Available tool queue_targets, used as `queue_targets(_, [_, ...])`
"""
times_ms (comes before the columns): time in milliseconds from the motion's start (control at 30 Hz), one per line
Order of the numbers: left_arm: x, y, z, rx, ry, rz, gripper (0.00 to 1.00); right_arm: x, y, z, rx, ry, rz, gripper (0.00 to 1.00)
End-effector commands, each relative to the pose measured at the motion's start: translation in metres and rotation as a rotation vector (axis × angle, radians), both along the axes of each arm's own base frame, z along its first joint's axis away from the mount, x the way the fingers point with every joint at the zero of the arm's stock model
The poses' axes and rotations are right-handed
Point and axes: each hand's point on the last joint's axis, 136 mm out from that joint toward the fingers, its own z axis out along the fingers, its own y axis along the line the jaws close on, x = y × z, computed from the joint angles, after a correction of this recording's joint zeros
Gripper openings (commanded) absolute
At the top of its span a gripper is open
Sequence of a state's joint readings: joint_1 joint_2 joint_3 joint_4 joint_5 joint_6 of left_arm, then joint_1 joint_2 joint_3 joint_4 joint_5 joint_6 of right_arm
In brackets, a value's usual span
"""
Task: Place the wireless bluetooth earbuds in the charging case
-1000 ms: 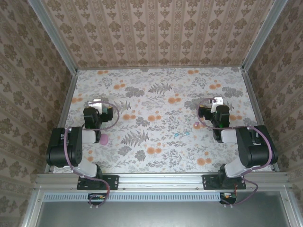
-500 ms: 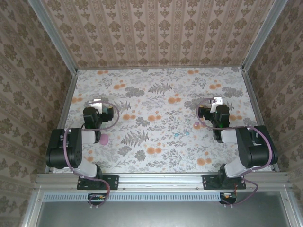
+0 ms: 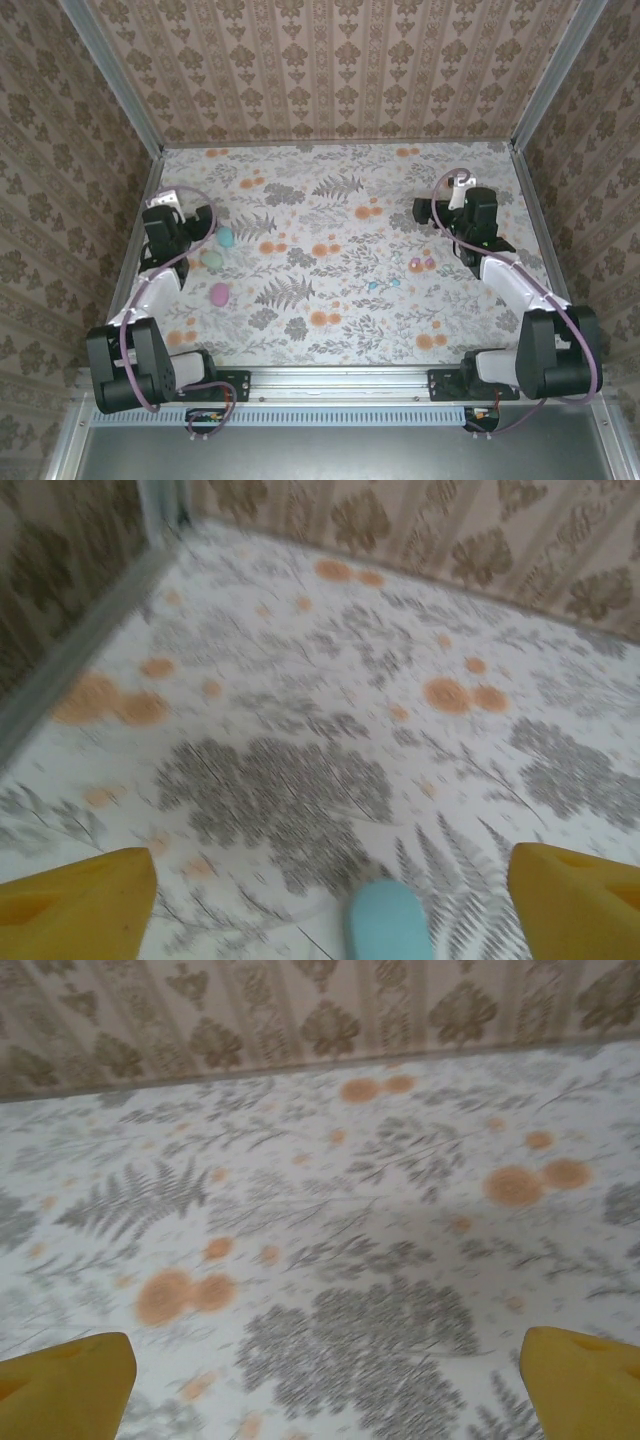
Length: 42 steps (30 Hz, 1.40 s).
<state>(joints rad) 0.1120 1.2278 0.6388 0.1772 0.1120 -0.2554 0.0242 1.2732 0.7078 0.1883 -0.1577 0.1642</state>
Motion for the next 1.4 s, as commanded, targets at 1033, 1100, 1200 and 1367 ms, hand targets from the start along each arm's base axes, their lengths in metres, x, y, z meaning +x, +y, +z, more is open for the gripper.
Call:
queue_targets(1033, [0.015,-0.047,-0.122,0.126,0.798,-0.068,0.56,-0.032,0.068,0.000,0.298,0.239,0.224,1.00])
queue_targets(1100, [0.016,-0.049,-0.126,0.129,0.811,-0.075,0.53,-0.032,0.067,0.001,0.295,0.238,0.222,1.00])
queue_targets(1200, [0.017,-0.049,-0.129,0.130,0.820,-0.078,0.48,-0.034,0.067,0.002,0.285,0.234,0.225,1.00])
queue_targets(1367, [0.018,-0.072,-0.121,0.117,0.802,-0.182,0.37,-0.036,0.068,0.001,0.296,0.228,0.228,1.00])
